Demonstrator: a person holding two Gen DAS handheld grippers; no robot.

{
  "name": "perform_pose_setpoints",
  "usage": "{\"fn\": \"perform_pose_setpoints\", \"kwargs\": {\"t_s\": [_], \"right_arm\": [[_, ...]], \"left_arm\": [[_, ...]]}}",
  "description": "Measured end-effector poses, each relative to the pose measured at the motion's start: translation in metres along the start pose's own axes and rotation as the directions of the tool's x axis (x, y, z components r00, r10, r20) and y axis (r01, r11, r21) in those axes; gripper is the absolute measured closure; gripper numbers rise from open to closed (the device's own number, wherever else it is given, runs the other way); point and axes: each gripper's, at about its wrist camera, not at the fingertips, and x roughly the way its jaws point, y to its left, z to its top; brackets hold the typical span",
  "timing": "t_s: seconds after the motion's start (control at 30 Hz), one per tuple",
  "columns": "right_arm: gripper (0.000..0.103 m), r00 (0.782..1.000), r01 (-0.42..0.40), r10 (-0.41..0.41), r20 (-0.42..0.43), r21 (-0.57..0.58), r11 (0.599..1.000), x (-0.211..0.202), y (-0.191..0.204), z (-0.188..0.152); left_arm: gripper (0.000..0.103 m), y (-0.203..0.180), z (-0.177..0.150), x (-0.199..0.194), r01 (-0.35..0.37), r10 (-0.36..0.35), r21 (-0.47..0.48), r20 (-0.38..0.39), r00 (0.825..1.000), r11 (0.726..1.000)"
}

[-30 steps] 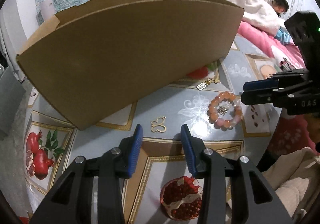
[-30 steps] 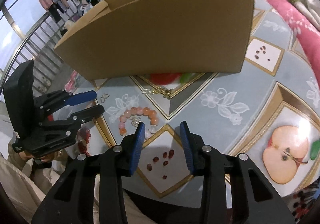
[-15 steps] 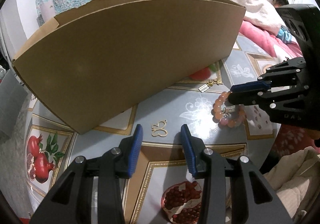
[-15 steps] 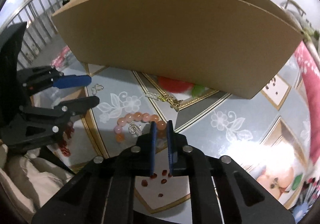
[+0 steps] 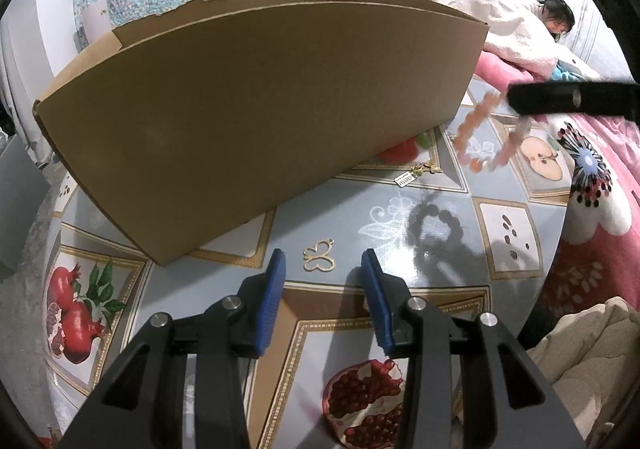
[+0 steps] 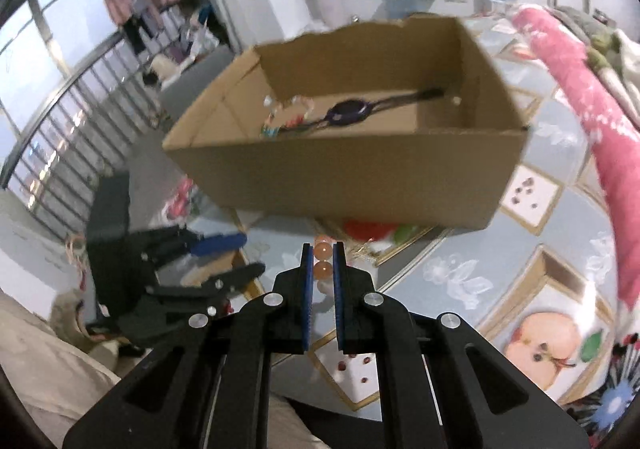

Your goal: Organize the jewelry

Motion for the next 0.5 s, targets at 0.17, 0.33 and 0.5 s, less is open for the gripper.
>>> {"fn": "perform_pose_setpoints", "kwargs": {"t_s": [0.17,0.33,0.5], "right_arm": [[0.096,0.997,0.072,-0.071,-0.011,0.064,0.995,0.012,-0.032,-0.002],[0.096,0.996,0.08,-0.076,-0.04,0.109,0.991,0.022,-0.05,-0.01],[0.096,0.998,0.065,-0.064,-0.01,0.103,0.993,0.012,-0.054,-0.01]], "left_arm": [[0.065,0.001,-0.001,-0.001,0.0,0.0,-0.001,0.001,1.0,1.0],[0.065,0.0,-0.001,0.0,0.0,0.0,0.003,-0.002,1.0,1.0],[0.065,-0.001,0.002,0.001,-0.01,0.01,0.006,-0.011,1.0,1.0]]}}
